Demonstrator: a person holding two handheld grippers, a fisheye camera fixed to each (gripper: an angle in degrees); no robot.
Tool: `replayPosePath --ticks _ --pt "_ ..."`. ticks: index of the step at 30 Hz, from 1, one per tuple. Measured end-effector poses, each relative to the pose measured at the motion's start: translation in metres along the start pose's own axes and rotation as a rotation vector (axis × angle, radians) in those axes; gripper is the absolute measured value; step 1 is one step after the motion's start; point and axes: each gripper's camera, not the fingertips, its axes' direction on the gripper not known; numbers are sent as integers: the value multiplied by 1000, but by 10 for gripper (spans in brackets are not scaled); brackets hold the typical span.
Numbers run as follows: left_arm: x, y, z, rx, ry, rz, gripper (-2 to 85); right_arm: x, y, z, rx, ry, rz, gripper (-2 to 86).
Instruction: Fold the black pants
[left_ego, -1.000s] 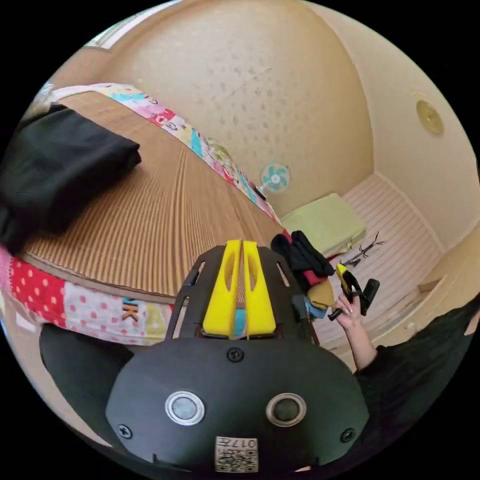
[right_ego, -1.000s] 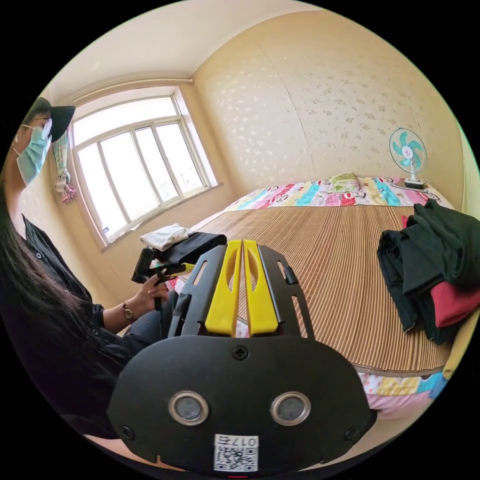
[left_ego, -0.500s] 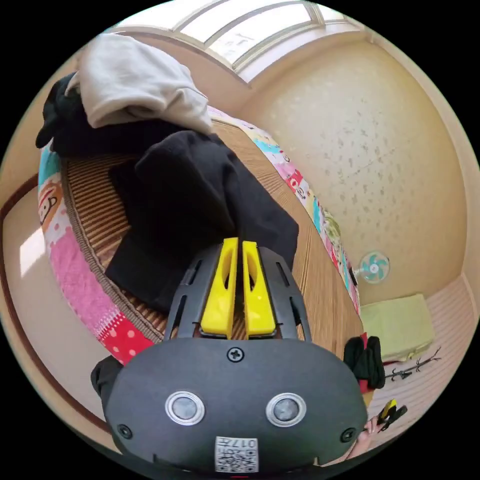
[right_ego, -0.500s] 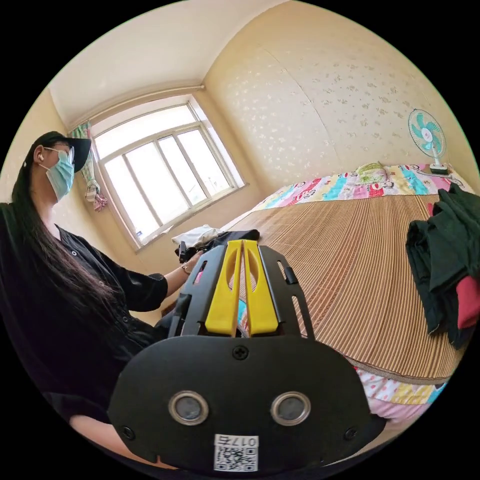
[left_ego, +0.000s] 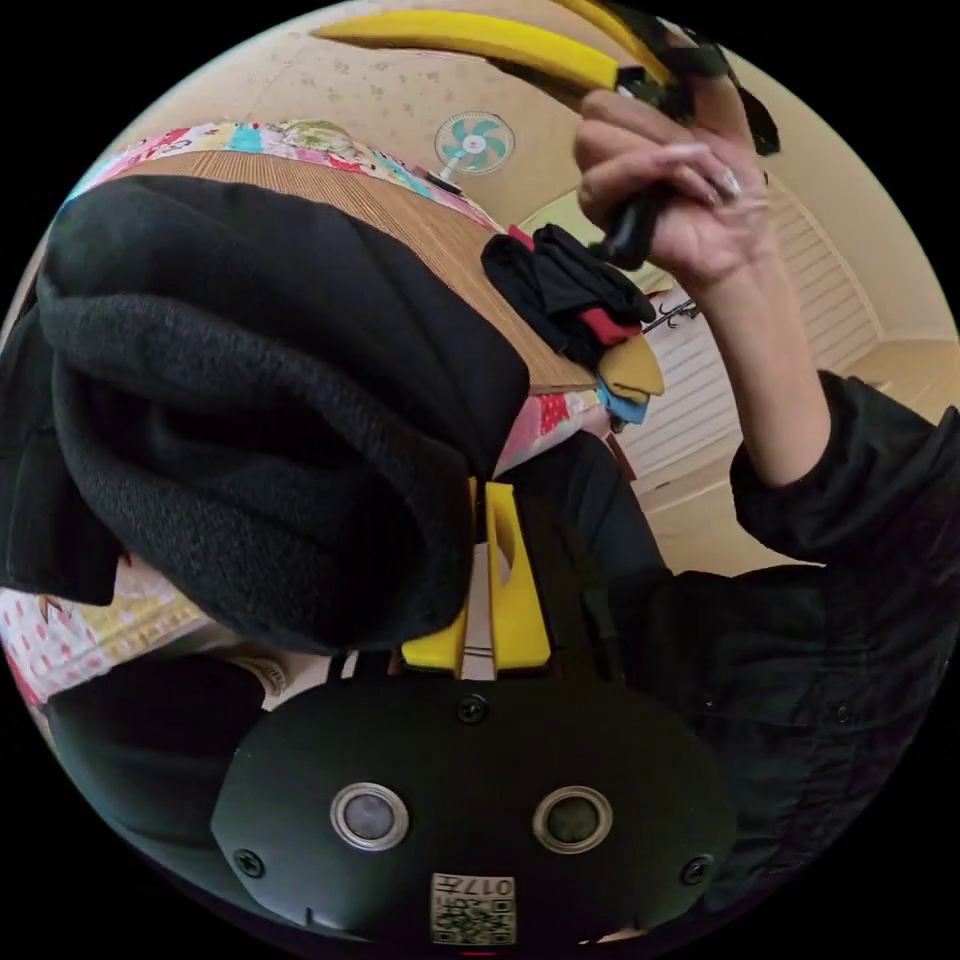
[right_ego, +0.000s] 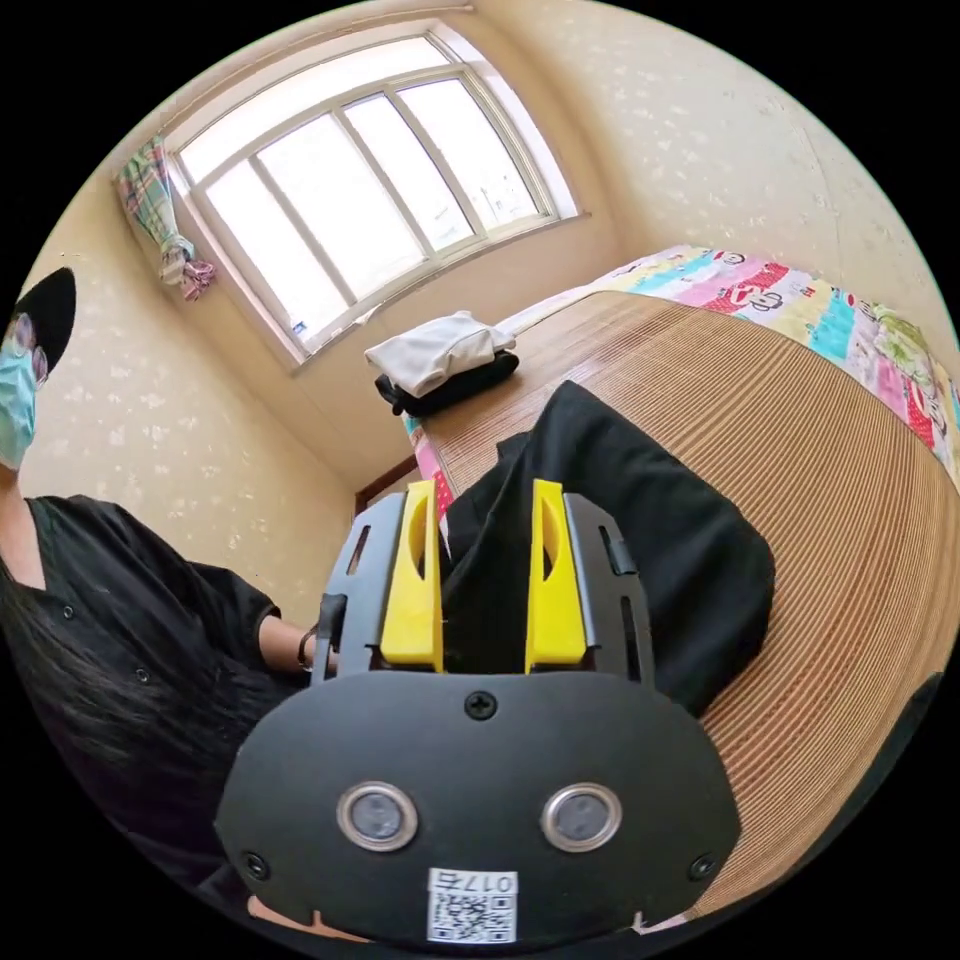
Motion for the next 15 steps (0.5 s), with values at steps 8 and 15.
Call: replayPosePath --ticks 8,15 --pt "-13 45 -137 31 341 -223 9 98 -93 216 -409 506 31 166" --pt "-61 76 -352 570 425 -455 86 156 -31 290 -854 535 -16 56"
